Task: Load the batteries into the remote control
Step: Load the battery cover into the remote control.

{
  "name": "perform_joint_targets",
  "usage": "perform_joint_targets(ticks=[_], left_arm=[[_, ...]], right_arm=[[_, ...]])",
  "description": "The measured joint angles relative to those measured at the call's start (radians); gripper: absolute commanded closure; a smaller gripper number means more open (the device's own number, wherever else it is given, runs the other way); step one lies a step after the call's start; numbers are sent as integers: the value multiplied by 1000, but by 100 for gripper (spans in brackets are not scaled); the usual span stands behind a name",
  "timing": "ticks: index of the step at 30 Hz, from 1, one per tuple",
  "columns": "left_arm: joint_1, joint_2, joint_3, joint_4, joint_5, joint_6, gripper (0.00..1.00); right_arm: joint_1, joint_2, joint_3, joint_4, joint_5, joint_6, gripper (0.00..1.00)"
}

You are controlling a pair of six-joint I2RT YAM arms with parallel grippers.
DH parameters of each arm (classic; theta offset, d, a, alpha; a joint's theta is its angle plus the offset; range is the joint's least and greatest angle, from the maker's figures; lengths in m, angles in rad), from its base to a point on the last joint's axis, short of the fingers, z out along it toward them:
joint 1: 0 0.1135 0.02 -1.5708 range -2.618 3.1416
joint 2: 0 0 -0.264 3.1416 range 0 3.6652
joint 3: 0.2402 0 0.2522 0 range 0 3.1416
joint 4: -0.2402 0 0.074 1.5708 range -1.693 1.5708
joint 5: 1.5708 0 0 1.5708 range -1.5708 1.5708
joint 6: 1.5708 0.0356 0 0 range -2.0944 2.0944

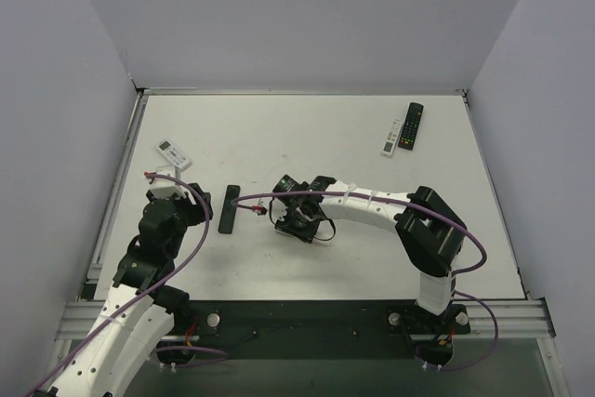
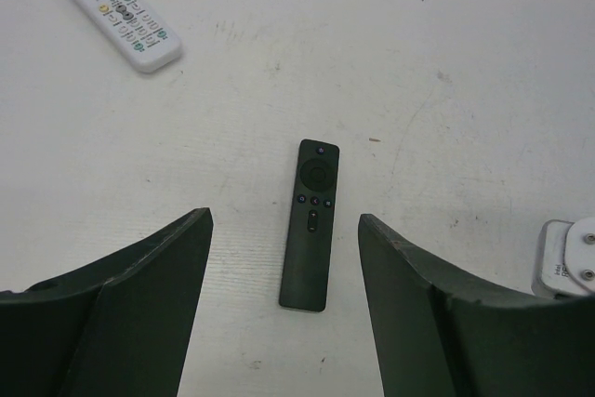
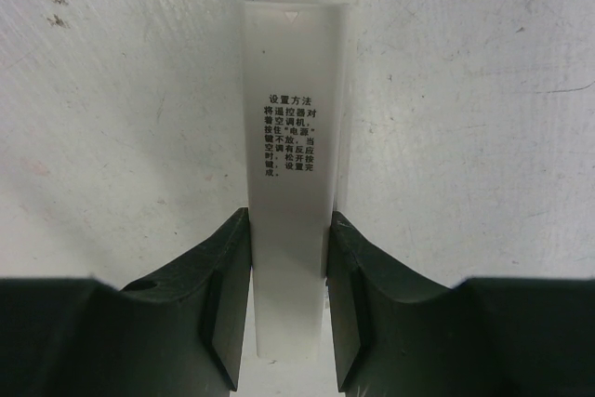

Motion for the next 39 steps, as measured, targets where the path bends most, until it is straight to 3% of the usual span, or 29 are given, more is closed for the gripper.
perform_joint_targets(ticks=[21,39], left_arm=[[1,5,0,1,6,0,26],[1,5,0,6,8,0,26]], right_arm=[[-4,-44,29,-24,-1,-5,84],[-11,-10,29,-27,-24,-103,82]])
